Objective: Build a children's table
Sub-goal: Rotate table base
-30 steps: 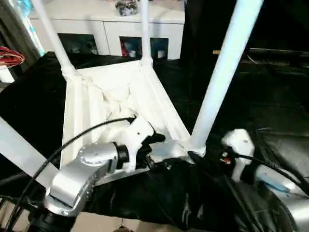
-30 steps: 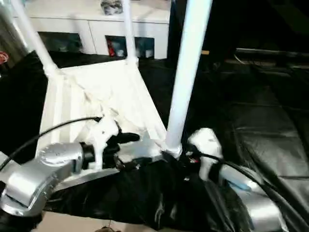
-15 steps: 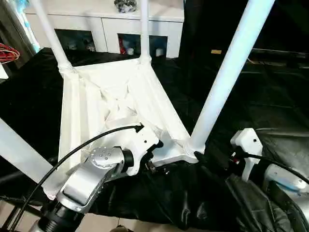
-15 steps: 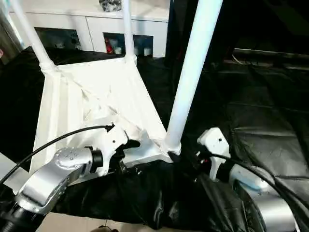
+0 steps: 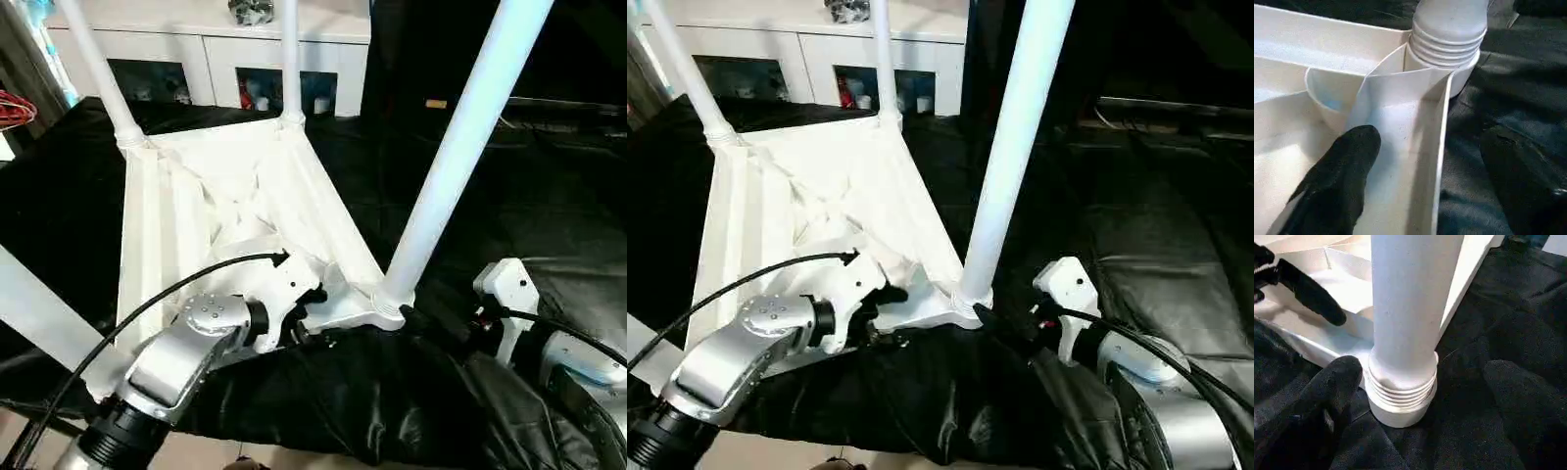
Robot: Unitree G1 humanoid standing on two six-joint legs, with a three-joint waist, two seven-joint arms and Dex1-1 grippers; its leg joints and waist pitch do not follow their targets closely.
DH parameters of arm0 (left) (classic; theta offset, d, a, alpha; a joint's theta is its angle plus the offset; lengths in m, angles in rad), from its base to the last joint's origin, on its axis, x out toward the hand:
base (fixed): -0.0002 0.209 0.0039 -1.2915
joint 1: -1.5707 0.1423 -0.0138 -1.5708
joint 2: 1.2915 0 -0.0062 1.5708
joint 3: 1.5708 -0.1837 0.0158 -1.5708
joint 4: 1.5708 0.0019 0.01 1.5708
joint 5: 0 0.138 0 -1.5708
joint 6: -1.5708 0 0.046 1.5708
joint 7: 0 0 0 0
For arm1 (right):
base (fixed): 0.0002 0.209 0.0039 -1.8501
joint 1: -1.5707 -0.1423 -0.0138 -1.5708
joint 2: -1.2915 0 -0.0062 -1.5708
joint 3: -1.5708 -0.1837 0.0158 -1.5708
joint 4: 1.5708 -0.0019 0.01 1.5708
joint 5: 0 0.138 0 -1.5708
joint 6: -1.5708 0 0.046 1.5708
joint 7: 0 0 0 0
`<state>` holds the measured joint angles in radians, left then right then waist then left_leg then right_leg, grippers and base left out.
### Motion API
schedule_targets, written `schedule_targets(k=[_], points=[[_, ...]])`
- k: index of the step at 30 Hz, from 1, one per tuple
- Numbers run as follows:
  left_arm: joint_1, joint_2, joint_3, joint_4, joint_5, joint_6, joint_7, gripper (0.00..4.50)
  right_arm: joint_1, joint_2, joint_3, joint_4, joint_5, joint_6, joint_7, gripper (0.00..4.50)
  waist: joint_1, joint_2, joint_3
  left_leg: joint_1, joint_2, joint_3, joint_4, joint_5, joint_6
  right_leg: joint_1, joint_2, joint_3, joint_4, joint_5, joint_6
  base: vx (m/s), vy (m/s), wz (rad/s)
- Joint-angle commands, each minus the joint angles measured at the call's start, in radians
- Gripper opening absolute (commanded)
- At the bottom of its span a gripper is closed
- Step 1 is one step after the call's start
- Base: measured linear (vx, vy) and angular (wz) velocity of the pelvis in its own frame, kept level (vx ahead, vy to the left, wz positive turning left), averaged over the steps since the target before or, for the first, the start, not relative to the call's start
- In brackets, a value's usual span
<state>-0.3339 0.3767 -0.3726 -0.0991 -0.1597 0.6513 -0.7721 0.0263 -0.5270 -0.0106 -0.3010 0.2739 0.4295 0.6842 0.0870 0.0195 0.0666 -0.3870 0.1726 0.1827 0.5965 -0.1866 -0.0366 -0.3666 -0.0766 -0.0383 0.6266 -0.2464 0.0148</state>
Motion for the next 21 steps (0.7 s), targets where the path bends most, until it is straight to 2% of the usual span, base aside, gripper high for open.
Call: schedule_targets(k=[1,4,7,9,10,12,15,21], points=[[-0.015,0.004,-0.02,-0.006,-0.001,0.026,-0.013,3.49,-0.001,-0.011,0.003,0.012,-0.005,-0.003,0.001,4.5,-0.001,-0.01,-0.053,0.02,0.056,-0.025,-0.072,-0.113,0.057,0.028,-0.066,0.04,-0.073,0.005,-0.232,0.0,0.0,0.0],[-0.019,-0.011,-0.028,0.005,0.005,0.028,-0.004,3.29,-0.005,-0.01,0.005,0.016,-0.006,-0.006,0.002,4.5,0.001,-0.011,-0.054,0.02,0.056,-0.025,-0.07,-0.103,0.061,0.03,-0.067,0.041,-0.072,0.013,-0.235,0.0,0.0,0.0],[-0.03,-0.03,-0.058,0.043,0.036,0.006,0.013,3.11,-0.013,-0.007,0.006,0.023,-0.01,-0.009,-0.004,4.5,0.002,-0.005,-0.055,0.019,0.056,-0.026,-0.068,-0.101,0.062,0.031,-0.067,0.041,-0.071,0.021,-0.235,0.0,0.0,0.0],[-0.036,-0.03,-0.067,0.056,0.05,-0.005,0.018,2.86,-0.012,-0.007,0.005,0.021,-0.011,-0.009,-0.005,4.5,0.001,-0.009,-0.056,0.019,0.055,-0.025,-0.068,-0.103,0.064,0.031,-0.066,0.041,-0.072,0.025,-0.23,0.0,0.0,0.0],[-0.039,-0.032,-0.065,0.063,0.053,-0.01,0.023,2.73,-0.011,-0.008,0.005,0.019,-0.01,-0.008,-0.005,4.5,0.0,-0.005,-0.055,0.017,0.054,-0.026,-0.068,-0.105,0.063,0.033,-0.067,0.041,-0.072,0.025,-0.23,0.0,0.0,0.0],[-0.045,-0.033,-0.062,0.075,0.061,-0.023,0.027,2.67,-0.008,-0.009,0.003,0.014,-0.01,-0.008,-0.004,4.5,-0.001,-0.007,-0.057,0.018,0.055,-0.026,-0.068,-0.106,0.062,0.033,-0.067,0.041,-0.072,0.028,-0.233,0.0,0.0,0.0],[-0.061,-0.028,-0.054,0.103,0.069,-0.038,0.026,2.32,0.002,-0.013,-0.002,0.006,-0.01,-0.008,-0.001,4.5,-0.001,-0.003,-0.054,0.02,0.055,-0.026,-0.069,-0.118,0.06,0.031,-0.066,0.041,-0.074,0.01,-0.232,0.0,0.0,0.0],[-0.073,-0.015,-0.042,0.124,0.059,-0.043,0.006,1.97,0.009,-0.017,-0.004,0.0,-0.008,-0.006,0.002,4.5,-0.001,-0.002,-0.055,0.02,0.056,-0.027,-0.069,-0.112,0.062,0.031,-0.067,0.04,-0.071,0.037,-0.243,0.0,0.0,0.0]])
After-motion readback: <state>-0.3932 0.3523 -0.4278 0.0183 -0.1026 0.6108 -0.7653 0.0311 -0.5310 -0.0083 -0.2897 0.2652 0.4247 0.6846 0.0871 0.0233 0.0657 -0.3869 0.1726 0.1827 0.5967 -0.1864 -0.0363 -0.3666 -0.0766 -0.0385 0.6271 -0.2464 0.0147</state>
